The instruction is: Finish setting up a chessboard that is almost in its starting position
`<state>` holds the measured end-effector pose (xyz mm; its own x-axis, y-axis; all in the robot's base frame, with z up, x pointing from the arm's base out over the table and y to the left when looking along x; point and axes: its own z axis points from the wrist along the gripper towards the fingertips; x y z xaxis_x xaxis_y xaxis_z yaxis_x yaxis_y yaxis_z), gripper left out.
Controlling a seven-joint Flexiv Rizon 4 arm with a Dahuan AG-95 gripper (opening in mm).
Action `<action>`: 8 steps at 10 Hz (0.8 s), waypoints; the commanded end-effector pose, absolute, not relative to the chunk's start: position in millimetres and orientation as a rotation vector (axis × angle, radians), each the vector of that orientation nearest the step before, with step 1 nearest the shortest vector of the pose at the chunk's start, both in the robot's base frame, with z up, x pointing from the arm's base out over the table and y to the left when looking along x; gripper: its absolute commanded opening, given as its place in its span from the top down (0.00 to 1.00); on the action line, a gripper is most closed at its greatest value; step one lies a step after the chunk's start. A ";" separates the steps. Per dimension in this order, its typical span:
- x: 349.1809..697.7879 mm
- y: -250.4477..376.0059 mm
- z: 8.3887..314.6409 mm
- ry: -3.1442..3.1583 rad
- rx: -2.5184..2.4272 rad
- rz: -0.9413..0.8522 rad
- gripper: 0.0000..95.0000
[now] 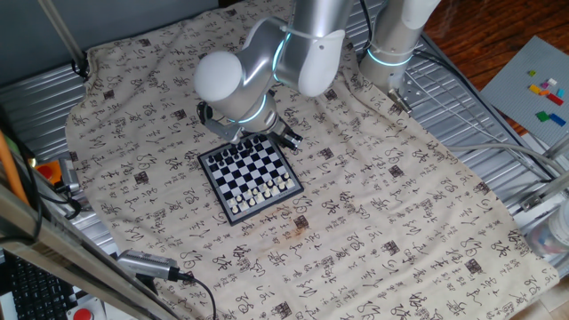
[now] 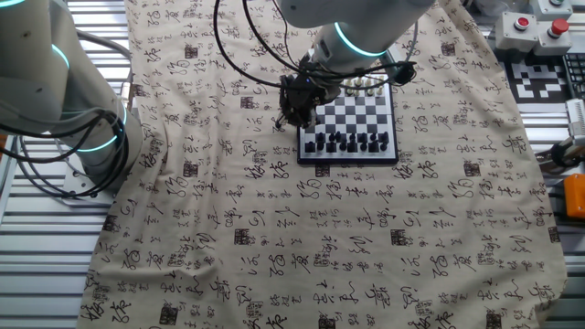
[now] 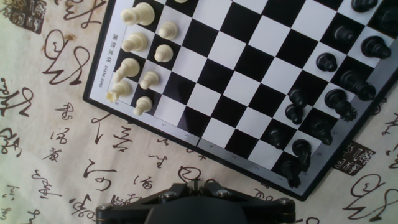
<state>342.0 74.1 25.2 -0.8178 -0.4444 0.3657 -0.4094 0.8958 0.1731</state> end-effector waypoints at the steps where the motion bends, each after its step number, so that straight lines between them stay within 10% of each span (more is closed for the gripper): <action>1: 342.5 72.3 27.9 -2.647 0.629 -0.127 1.00; 8: 342.6 71.8 29.0 -2.581 0.651 -0.145 1.00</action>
<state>343.0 72.0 28.7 -0.7760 -0.4718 0.4186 -0.4216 0.8816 0.2123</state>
